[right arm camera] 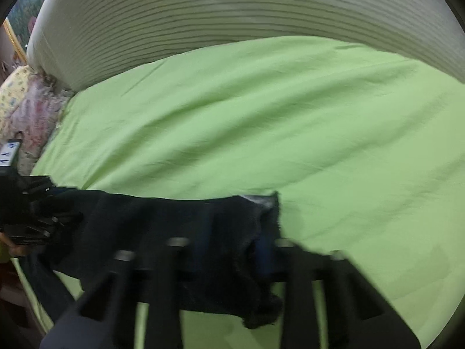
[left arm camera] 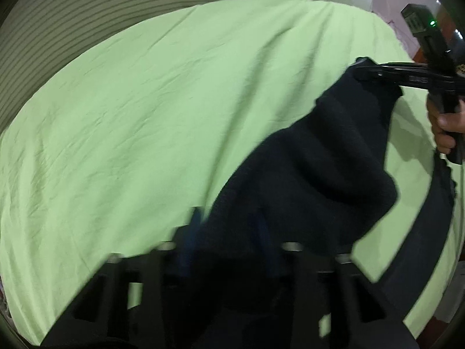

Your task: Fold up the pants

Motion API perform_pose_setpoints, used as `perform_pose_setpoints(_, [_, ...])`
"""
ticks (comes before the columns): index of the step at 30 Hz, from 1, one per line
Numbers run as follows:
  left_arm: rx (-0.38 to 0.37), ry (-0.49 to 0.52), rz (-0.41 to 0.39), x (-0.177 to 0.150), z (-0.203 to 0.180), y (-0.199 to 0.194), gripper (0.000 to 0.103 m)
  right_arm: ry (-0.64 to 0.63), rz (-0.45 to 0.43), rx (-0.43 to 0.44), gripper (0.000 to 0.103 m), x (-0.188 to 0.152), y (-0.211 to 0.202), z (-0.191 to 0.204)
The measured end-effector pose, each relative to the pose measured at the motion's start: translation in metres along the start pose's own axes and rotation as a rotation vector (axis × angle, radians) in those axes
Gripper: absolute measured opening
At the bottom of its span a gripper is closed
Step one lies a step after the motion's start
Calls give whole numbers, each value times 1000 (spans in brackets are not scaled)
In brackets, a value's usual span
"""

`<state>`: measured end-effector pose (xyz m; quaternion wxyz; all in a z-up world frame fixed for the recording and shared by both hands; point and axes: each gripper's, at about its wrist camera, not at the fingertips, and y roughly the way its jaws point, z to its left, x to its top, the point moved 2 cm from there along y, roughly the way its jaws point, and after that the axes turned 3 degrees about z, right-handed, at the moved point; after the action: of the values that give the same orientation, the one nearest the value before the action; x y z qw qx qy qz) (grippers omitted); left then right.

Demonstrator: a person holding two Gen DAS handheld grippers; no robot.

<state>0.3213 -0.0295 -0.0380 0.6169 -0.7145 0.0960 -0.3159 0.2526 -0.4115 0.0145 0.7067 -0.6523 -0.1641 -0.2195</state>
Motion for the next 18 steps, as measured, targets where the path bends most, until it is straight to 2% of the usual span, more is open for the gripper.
perform_pose_setpoints(3, [-13, 5, -37, -13, -3, -17, 11, 11, -59, 25, 3, -3, -23, -7])
perform_pose_setpoints(6, [-30, 14, -58, -29, -9, -33, 8, -3, -102, 32, 3, -11, -48, -9])
perform_pose_setpoints(13, [-65, -16, -126, -56, -29, -65, 6, 5, -164, 27, 3, -33, -85, -12])
perform_pose_setpoints(18, [-99, -16, -170, -66, -36, -86, 5, -22, -202, 34, 3, -65, -115, -11])
